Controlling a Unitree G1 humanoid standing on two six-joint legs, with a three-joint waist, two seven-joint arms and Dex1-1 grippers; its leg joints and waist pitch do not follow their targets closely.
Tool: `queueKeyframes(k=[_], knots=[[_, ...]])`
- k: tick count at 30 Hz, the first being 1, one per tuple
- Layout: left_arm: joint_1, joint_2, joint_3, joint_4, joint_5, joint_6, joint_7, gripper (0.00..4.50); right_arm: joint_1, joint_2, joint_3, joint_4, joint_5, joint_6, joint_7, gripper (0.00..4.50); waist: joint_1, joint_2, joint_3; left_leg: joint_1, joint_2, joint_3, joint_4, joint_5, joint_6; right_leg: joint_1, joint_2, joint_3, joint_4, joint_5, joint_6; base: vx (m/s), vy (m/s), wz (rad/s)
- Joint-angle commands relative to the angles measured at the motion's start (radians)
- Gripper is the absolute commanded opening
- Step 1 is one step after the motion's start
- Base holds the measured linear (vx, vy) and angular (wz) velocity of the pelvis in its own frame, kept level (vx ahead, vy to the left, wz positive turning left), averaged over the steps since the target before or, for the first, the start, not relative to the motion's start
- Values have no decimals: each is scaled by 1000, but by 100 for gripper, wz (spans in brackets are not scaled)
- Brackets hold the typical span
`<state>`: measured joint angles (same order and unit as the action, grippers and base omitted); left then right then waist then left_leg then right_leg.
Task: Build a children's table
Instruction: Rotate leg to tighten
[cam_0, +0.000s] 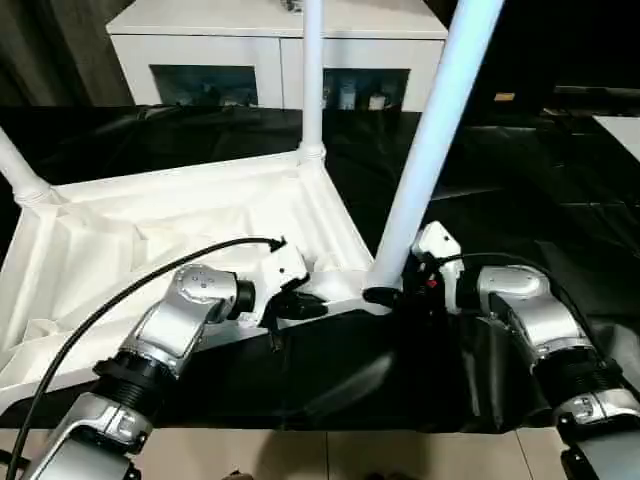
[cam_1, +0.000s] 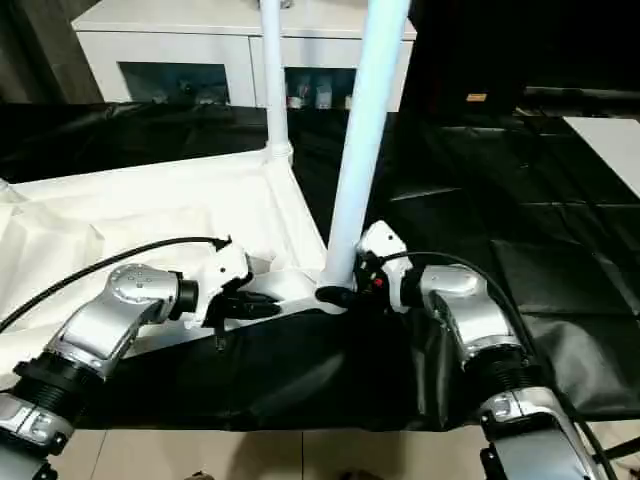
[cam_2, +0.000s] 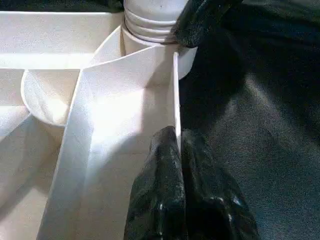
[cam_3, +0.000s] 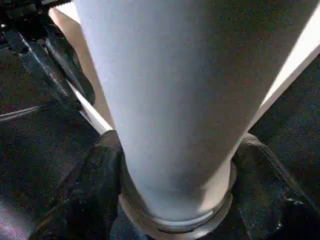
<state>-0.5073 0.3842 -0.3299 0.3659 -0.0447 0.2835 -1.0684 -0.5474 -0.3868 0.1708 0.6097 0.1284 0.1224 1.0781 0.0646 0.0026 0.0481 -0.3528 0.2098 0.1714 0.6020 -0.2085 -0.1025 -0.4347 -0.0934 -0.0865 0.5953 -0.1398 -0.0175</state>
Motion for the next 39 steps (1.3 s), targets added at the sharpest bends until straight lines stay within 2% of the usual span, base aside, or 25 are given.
queueKeyframes(k=[1, 5, 6, 7, 8, 9, 10, 12, 14, 15, 16, 20, 24, 25, 27, 28, 30, 32, 34, 36, 38, 39], knots=[[-4, -7, 0, -24, -7, 4, 2, 0, 10, 2, 1, 6, 15, 19, 12, 273, -1, -7, -71, -5, 12, 9, -68, -139, 87, 75, -39, 41, -56, -226, -232, 0, 0, 0], [-4, -12, -3, -20, -2, 12, 11, 0, 6, 22, -12, 35, 5, 15, -48, 272, -3, -6, -69, -5, 11, 8, -70, -154, 77, 73, -39, 40, -60, -255, -227, 0, 0, 0], [-7, -21, -3, -13, 5, 20, 31, 0, -1, 42, -26, 61, -4, 11, -112, 272, -5, -7, -68, -6, 11, 9, -70, -158, 74, 74, -40, 40, -61, -267, -223, 0, 0, 0], [-15, -40, -4, 4, 19, 28, 66, 0, -10, 74, -48, 94, -11, 9, -203, 271, -7, -4, -65, -5, 10, 7, -71, -171, 59, 71, -41, 40, -66, -299, -214, 0, 0, 0], [-17, -45, -4, 8, 22, 30, 76, 0, -12, 81, -53, 100, -12, 9, -222, 271, -10, -6, -65, -5, 9, 7, -73, -181, 53, 73, -40, 38, -69, -322, -204, 0, 0, 0], [-39, -94, -2, 52, 48, 44, 160, 0, -28, 141, -92, 142, -20, 11, -382, 271, -13, -7, -66, -5, 9, 5, -74, -192, 44, 75, -40, 37, -70, -347, -187, 0, 0, 0], [-55, -125, 1, 82, 61, 52, 210, 0, -37, 176, -114, 162, -22, 15, -472, 270, -19, -4, -63, 0, 8, 6, -74, -207, 33, 64, -39, 39, -77, -374, -178, 0, 0, 0], [-99, -220, 17, 165, 85, 75, 361, 0, -61, 261, -164, 199, -18, 12, -684, 270, -23, -5, -65, 0, 4, 2, -76, -223, 14, 71, -39, 34, -79, -423, -156, 0, 0, 0], [-112, -250, 20, 191, 93, 84, 408, 0, -70, 289, -176, 209, -12, 14, -734, 270, -26, -4, -64, 5, 2, 4, -73, -232, 12, 63, -38, 34, -90, -444, -140, 0, 0, 0], [-124, -275, 20, 215, 101, 89, 448, 0, -79, 311, -183, 222, -15, 15, -794, 269, -29, -6, -64, 2, 0, 3, -74, -240, 17, 64, -36, 32, -90, -445, -138, 0, 0, 0], [-141, -314, 18, 253, 114, 96, 510, 0, -96, 346, -189, 245, -24, 11, -882, 269, -29, -3, -65, 5, 0, 3, -74, -248, 19, 62, -37, 31, -92, -450, -133, 0, 0, 0], [-163, -356, 5, 303, 147, 88, 567, 0, -129, 401, -176, 289, -56, -24, -960, 269, -29, -6, -66, 0, -2, 2, -74, -255, 37, 62, -38, 28, -96, -452, -119, 0, 0, 0], [-175, -364, 7, 325, 165, 82, 578, 0, -152, 427, -178, 307, -72, -68, -972, 269, -28, -5, -65, 1, 0, 1, -75, -268, 42, 61, -41, 26, -97, -453, -120, 0, 0, 0], [-177, -360, 12, 328, 166, 81, 580, 0, -153, 428, -187, 302, -64, -83, -965, 325, -29, -4, -64, 0, 1, 0, -78, -279, 43, 62, -40, 25, -98, -459, -118, 0, 0, 0], [-182, -338, 21, 330, 166, 76, 580, 0, -143, 403, -168, 258, -65, -128, -895, 339, -29, -2, -63, 1, 2, -2, -79, -288, 43, 63, -40, 24, -98, -462, -117, 0, 0, 0], [-182, -326, 21, 327, 168, 72, 575, 0, -138, 388, -162, 241, -66, -134, -882, 345, -30, -4, -66, -3, 2, -1, -79, -280, 51, 68, -40, 23, -96, -433, -123, 0, 0, 0], [-182, -324, 20, 326, 168, 71, 573, 0, -137, 384, -161, 238, -67, -134, -882, 359, -33, -5, -64, -9, 4, -3, -82, -263, 55, 71, -41, 24, -91, -408, -133, 0, 0, 0], [-164, -282, 28, 288, 167, 66, 527, 0, -129, 328, -168, 204, -64, -117, -827, 375, -35, -6, -66, -8, 3, -2, -81, -256, 60, 74, -40, 24, -91, -402, -134, 0, 0, 0], [-153, -259, 29, 266, 167, 58, 497, 0, -124, 298, -162, 189, -63, -107, -770, 393, -33, -7, -68, -13, 5, -2, -79, -227, 73, 79, -44, 27, -85, -365, -154, 0, 0, 0], [-130, -216, 21, 223, 158, 48, 429, 0, -98, 236, -141, 137, -46, -76, -625, 403, -32, -7, -69, -9, 8, -1, -76, -201, 80, 78, -44, 29, -80, -316, -179, 0, 0, 0], [-105, -169, 16, 172, 141, 69, 357, 0, -70, 170, -119, 88, -24, -45, -470, 403, -26, -8, -73, -12, 9, 0, -72, -160, 109, 88, -44, 29, -67, -229, -213, 0, 0, 0], [-101, -161, 13, 164, 138, 65, 341, 0, -67, 160, -116, 83, -23, -43, -451, 403, -26, -8, -73, -12, 9, 0, -72, -160, 109, 88, -44, 29, -67, -229, -213, 0, 0, 0]])
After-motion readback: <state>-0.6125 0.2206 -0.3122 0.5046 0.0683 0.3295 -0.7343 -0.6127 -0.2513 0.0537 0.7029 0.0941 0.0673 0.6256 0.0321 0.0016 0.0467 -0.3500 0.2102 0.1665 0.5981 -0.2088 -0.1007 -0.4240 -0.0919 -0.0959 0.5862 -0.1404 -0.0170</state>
